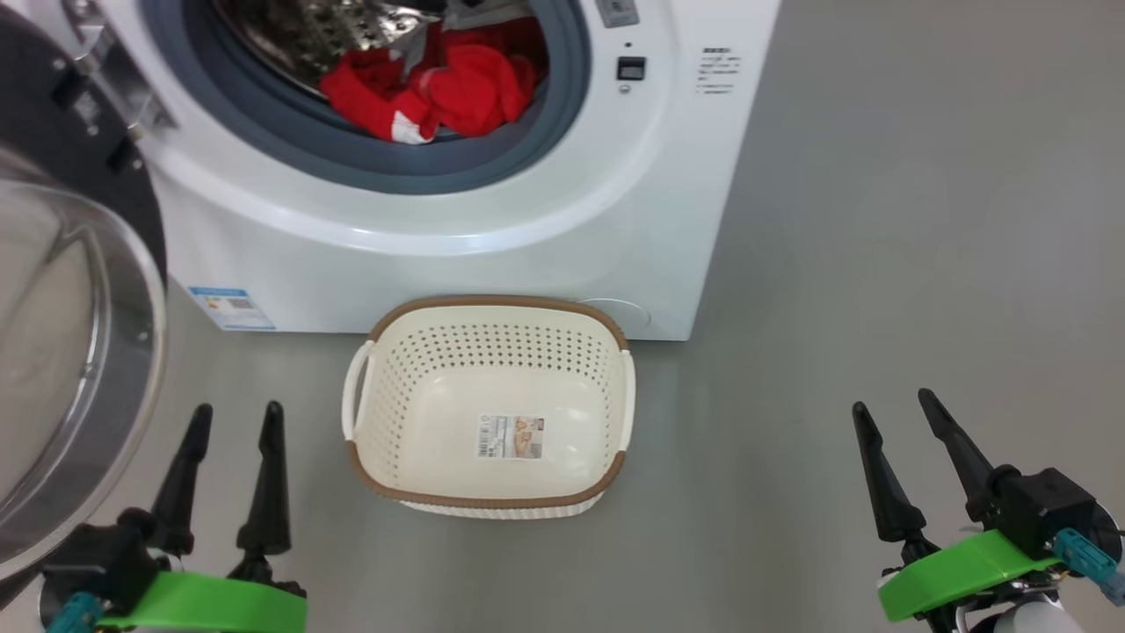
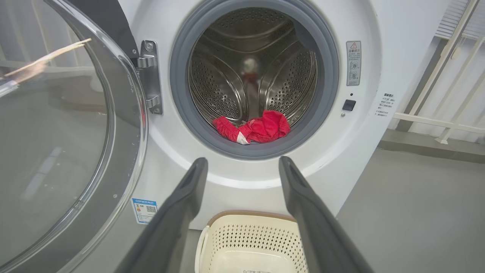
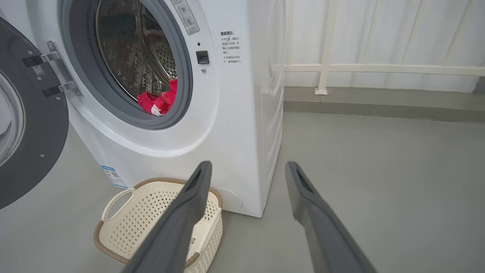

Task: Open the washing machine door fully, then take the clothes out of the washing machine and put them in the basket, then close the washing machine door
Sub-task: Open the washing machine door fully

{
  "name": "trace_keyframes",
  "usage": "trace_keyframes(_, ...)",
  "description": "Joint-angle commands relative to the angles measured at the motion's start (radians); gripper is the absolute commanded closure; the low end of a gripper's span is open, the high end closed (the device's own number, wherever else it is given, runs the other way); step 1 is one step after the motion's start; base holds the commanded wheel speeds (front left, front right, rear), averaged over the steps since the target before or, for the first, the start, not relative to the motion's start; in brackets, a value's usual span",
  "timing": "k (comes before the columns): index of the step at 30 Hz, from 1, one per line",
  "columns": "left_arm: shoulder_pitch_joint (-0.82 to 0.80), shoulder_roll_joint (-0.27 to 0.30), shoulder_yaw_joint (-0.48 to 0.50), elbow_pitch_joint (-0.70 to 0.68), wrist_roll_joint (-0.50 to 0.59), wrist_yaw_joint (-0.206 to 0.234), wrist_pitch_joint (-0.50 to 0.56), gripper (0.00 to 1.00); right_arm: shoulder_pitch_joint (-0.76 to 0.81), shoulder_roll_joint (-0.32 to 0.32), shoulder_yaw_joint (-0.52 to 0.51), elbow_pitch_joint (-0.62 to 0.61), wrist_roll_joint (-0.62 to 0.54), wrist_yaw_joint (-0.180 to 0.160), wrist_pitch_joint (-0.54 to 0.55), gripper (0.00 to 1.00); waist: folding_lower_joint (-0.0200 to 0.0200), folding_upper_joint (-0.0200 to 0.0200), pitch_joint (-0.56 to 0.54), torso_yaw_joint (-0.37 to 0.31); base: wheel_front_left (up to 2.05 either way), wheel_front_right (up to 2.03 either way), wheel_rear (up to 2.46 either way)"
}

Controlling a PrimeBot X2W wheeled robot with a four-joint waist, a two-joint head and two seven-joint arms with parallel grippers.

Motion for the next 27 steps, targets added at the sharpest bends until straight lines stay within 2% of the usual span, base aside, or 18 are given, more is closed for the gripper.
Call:
trace_keyframes(1,0.012,0.027,0.024,-0.03,-0.006,-0.006,-0.005,0.0,0.004,-0.003,0.016,-0.029,-0.017,0.006,-0.009,0.0,0.0,0.0,-0.004,-0.028,0.0,0.0,0.0)
trace_keyframes(12,0.046,0.031,-0.021,-0.061,-0.034,-0.006,-0.005,0.0,0.041,0.008,-0.037,-0.049,-0.012,0.006,-0.009,0.0,0.0,0.0,-0.015,-0.09,0.0,0.0,0.0)
trace_keyframes(27,0.049,0.039,-0.033,-0.07,-0.036,-0.006,-0.005,0.0,0.061,0.019,-0.063,-0.06,-0.015,0.006,-0.009,0.0,0.0,0.0,-0.021,-0.095,0.0,0.0,0.0)
